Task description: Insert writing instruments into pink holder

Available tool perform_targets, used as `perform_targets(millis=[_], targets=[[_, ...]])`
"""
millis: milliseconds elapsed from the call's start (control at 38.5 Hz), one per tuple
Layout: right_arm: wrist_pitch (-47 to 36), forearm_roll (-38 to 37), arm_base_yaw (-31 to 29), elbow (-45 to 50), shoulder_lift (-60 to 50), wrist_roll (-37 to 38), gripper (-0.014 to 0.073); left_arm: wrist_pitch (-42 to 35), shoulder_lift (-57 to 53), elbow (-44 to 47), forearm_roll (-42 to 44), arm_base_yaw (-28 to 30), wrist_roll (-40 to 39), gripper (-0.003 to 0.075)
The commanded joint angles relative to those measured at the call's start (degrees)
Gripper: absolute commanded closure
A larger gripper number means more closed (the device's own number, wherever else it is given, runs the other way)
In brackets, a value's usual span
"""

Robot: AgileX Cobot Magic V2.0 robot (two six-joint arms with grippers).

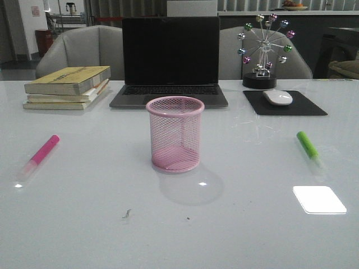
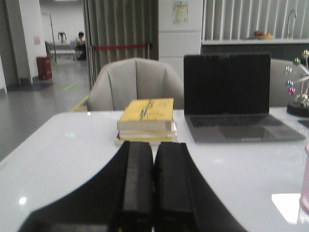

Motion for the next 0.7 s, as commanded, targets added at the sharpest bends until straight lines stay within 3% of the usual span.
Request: perform_targets(millis=[0, 156, 260, 416, 676], targets=[[-11.1, 0.2, -0.3, 0.0, -1.0, -0.4, 0.0563, -13.5, -1.3, 0.1, -0.5, -0.6, -0.4, 0.0621], [-21.6, 0.4, -0.3, -1.4, -1.0, 3.6, 0.0563, -16.4, -1.2, -4.0, -0.4, -0.6, -0.4, 0.062], [-22.0, 0.4, -0.3, -5.7, -1.0, 4.4, 0.0563, -15.6, -0.8, -9.1, 0.0, -0.6, -0.4, 0.062], [-14.7, -1.4, -0.3, -15.9, 1.0, 4.4, 0.0563, -12.1, 3.8, -17.6, 4.9, -0.6, -0.4, 0.0621], [0.8, -4.7, -0.3, -32.2, 15.0, 4.4, 0.0563, -12.1, 19.5, -29.3, 6.1, -0.6, -0.4, 0.0618]])
